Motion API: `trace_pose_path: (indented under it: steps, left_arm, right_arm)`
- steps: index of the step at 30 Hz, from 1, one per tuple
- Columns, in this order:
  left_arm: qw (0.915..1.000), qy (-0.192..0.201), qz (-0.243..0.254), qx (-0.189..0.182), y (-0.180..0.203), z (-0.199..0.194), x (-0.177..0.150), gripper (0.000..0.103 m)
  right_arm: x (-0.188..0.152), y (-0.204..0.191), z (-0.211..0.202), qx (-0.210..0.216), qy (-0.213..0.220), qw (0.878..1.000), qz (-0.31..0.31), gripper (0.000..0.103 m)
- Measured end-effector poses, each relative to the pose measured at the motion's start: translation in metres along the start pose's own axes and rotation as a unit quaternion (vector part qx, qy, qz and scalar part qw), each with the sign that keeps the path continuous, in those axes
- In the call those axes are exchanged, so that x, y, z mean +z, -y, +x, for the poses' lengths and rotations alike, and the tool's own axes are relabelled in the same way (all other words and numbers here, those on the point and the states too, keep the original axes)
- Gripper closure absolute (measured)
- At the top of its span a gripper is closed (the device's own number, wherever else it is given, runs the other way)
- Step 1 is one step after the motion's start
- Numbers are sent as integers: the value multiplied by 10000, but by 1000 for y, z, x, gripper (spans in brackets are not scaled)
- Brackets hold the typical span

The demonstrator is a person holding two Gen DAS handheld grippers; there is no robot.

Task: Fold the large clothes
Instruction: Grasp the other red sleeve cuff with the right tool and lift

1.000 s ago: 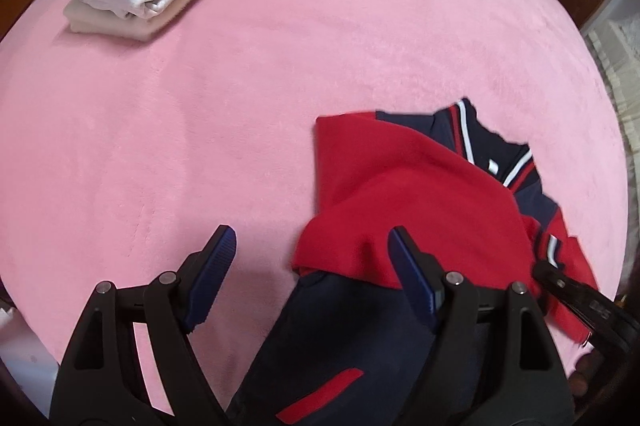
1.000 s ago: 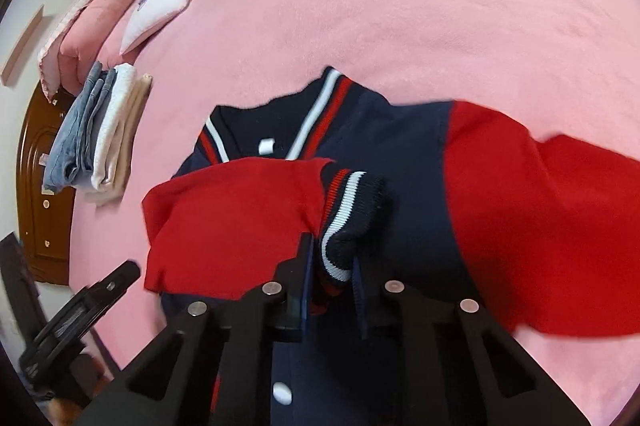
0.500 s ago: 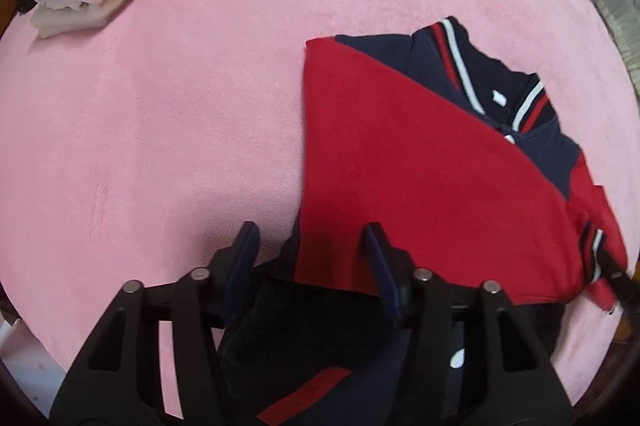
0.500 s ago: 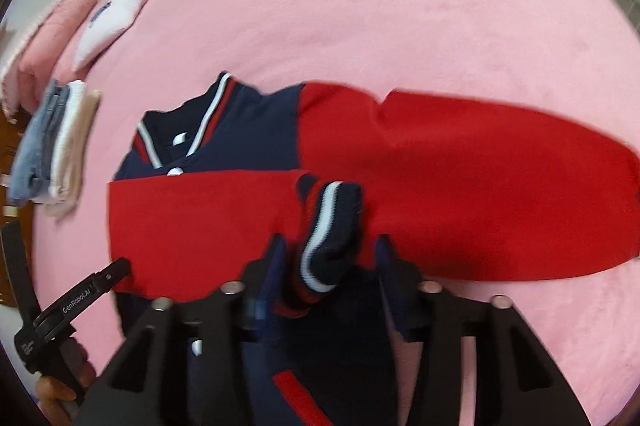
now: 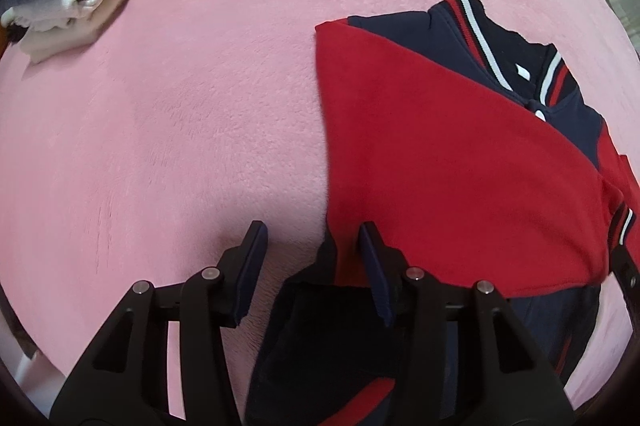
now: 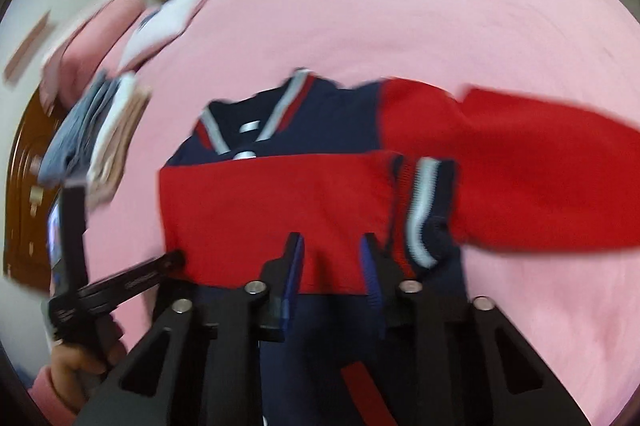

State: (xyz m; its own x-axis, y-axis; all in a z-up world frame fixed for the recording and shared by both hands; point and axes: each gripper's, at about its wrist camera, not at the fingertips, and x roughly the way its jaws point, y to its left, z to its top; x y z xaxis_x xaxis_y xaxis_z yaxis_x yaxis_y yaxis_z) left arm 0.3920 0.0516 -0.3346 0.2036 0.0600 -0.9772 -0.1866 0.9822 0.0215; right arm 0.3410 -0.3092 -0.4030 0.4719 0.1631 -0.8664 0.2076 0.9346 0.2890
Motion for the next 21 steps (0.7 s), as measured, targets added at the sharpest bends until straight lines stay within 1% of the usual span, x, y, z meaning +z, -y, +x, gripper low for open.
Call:
trace_pose_path:
  steps: [2,4,5,7,9,10,11,13,15,16,17,19,21]
  left_arm:
    - [9999,-31,100,-101,-3,0,-2,57]
    - [9996,-49,181,-191,-5,-1,-5,57]
    - [9995,-31,215,-241,-7,-4,-7,57]
    - [9989,31,305,-360,-10,-13,-3,57]
    - [9981,132,384,-461,-12,-24,-7,57]
    - [9975,197,414,-539,-14,-32,-10,57]
    - [9968,249,435,-629,-14,-38,-13,57]
    - [9947,361,493,-829,-17,-53,-19,57]
    - [9936,478,528,-882,-10,-68,-26,57]
    - [9935,502,539,-867,-6,-70,-17,54]
    - [9933,519,553,-872,-1,-75,-21,48]
    - [9921,520,618,-964,9,-83,-30,42]
    - [9912,532,720,-973,32,-98,-33,42]
  right_arm:
    - [-2,22,-7,-695,372,9952,576,78]
    - [-6,40,-16,-1037,597,9869,1083,78]
    - [-8,50,-24,-1084,704,9820,1373,78]
    - [-15,69,-37,-933,901,9732,1901,78]
    - [-25,86,-49,-762,985,9643,2336,72]
    - [-30,96,-54,-707,1016,9587,2562,66]
    - [-34,102,-56,-670,1050,9538,2732,65]
    - [-46,121,-60,-585,1141,9425,3086,65]
    - [-51,147,-65,-470,1176,9329,3372,65]
    - [-50,158,-61,-447,1177,9297,3463,64]
    - [-52,173,-61,-446,1159,9266,3550,64]
    - [-53,201,-59,-441,1117,9190,3754,64]
    - [-54,227,-51,-352,1139,9042,4101,64]
